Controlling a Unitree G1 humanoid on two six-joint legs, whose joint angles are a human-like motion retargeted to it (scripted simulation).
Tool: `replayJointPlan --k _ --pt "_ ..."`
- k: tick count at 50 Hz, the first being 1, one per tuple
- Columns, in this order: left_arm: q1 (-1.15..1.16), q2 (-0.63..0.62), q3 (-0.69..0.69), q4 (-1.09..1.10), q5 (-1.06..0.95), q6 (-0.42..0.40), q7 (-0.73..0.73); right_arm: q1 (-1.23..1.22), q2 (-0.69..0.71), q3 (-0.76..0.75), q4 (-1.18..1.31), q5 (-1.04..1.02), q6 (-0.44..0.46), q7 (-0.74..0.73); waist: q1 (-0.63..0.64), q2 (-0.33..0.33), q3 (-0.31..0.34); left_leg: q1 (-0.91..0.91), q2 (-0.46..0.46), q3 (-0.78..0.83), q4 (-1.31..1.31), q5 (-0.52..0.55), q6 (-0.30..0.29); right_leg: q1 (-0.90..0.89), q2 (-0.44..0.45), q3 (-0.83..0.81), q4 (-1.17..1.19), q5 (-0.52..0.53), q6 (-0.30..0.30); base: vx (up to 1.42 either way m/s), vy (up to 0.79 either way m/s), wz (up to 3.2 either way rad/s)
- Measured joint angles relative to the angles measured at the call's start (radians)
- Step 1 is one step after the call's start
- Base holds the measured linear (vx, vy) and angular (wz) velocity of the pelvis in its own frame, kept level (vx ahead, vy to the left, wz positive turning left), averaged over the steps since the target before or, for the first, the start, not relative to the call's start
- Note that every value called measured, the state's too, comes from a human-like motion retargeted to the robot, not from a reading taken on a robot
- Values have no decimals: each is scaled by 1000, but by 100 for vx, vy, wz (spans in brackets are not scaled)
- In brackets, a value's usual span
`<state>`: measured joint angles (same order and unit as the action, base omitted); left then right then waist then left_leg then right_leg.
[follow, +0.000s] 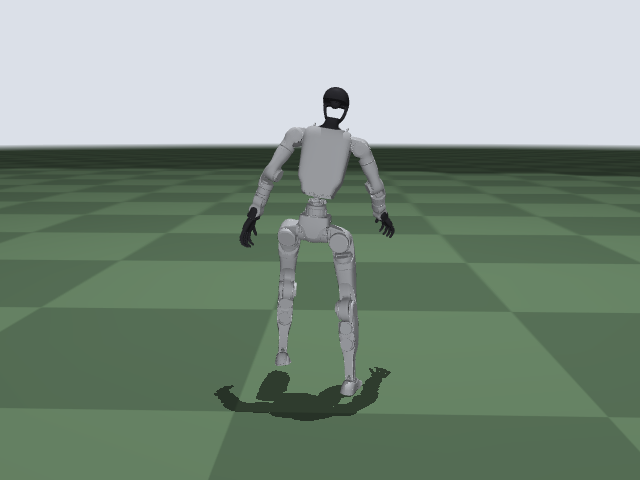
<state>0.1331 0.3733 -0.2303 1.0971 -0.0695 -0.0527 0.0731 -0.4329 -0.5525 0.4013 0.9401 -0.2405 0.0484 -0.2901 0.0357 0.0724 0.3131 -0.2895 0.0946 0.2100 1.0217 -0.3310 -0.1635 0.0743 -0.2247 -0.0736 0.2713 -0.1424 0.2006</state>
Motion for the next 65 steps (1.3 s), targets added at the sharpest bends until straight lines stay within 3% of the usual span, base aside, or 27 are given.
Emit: replayJointPlan --k 5,10,14,16,18,20,22,28,31,33,35,36,39,42,45,48,50,57,60,65 --pt "74 -26 106 143 -70 25 -41 200 75 -121 26 356 -51 64 46 -19 -20 78 50 42 -331 -13 -2 53 17 37 -23 -24 25 46 14 -58" --pt "89 -5 183 207 -125 79 -126 394 131 -362 -28 792 -87 165 34 -30 -19 199 57 16 -631 97 -9 49 41 60 97 -58 -13 43 25 -26" --pt "64 36 218 191 -2 87 -137 566 159 -574 -245 1132 -157 170 -31 -41 -4 243 56 -7 -604 80 1 -83 39 63 437 29 -71 39 30 32" --pt "38 73 198 144 25 96 -109 621 166 -645 -352 1195 -215 138 -67 -44 1 269 56 -25 -608 67 12 -178 33 49 638 68 -98 36 25 60" --pt "-8 117 172 88 34 111 -52 646 154 -694 -449 1228 -271 96 -102 -36 7 291 63 -46 -625 66 23 -271 34 28 802 50 -169 33 20 67" --pt "-66 160 152 32 40 119 -4 657 132 -737 -532 1222 -315 59 -131 -28 6 306 69 -73 -638 64 26 -347 31 -7 924 1 -214 33 15 74" --pt "-130 199 133 -28 31 117 35 653 105 -771 -605 1193 -345 27 -158 -24 0 320 71 -102 -653 62 25 -405 40 -30 988 -30 -221 34 10 81" --pt "-330 276 40 -202 -43 79 102 569 9 -804 -765 1056 -373 -57 -210 -21 -30 385 51 -171 -750 67 8 -487 73 -68 885 -67 -172 36 4 72" --pt "-421 288 -24 -266 -68 54 107 496 -66 -773 -791 866 -317 -108 -224 -21 -42 422 25 -198 -788 56 -8 -446 57 -111 648 -88 -126 41 -2 63" --pt "-471 285 -64 -293 -72 41 73 418 -135 -716 -787 652 -200 -17 -237 -22 -37 448 1 -217 -791 38 -14 -372 43 -156 409 -73 -79 45 -6 64" --pt "-491 274 -88 -302 -57 -25 56 314 -242 -627 -704 87 -63 -125 -256 -30 -33 475 -30 -224 -751 -19 12 -285 20 -205 203 -17 -17 47 -9 56" --pt "-508 269 -110 -302 -58 -47 72 236 -280 -549 -678 -46 -41 -167 -251 -26 -17 481 -41 -232 -728 -14 -5 -232 30 -197 91 41 -15 44 -12 13" --pt "-496 254 -149 -293 0 -74 79 4 -357 -251 -565 -372 16 -139 -209 -10 5 470 -60 -204 -585 14 -2 -179 28 -167 51 74 -35 42 -12 -61" --pt "-453 233 -163 -272 23 -64 43 -270 -344 158 -379 -497 8 -41 -173 35 21 342 -46 -182 -283 79 -5 -153 48 -118 53 49 -91 39 -9 -73" --pt "-373 203 -159 -246 54 -57 6 -385 -238 410 -190 -514 -32 111 -119 37 16 213 -61 -152 -26 99 -15 -147 22 -82 106 12 -58 42 -6 -68" --pt "-292 165 -119 -207 49 -49 -8 -358 -139 425 -43 -494 -20 141 -80 39 15 106 -52 -108 116 52 3 -120 2 -59 108 -5 -56 42 0 -30" --pt "-219 139 -77 -184 38 -51 0 -289 -91 352 6 -474 -3 116 -59 38 12 72 -37 -73 141 0 33 -88 -7 -54 94 -12 -54 44 4 -18" --pt "-12 74 53 -18 -7 -24 30 -31 0 139 45 -263 23 5 9 14 -8 22 -28 -78 -113 24 -32 17 -6 -28 4 -14 6 44 9 -35" --pt "19 59 84 112 -5 7 -4 65 57 24 109 -28 16 -9 39 3 -9 101 16 -38 -363 1 -22 62 6 -11 -12 -31 19 46 17 -52" --pt "47 54 149 236 -7 94 -98 202 136 -303 148 499 -13 15 37 -24 -20 221 38 -19 -607 74 -9 79 17 2 71 -61 -8 42 24 -19"
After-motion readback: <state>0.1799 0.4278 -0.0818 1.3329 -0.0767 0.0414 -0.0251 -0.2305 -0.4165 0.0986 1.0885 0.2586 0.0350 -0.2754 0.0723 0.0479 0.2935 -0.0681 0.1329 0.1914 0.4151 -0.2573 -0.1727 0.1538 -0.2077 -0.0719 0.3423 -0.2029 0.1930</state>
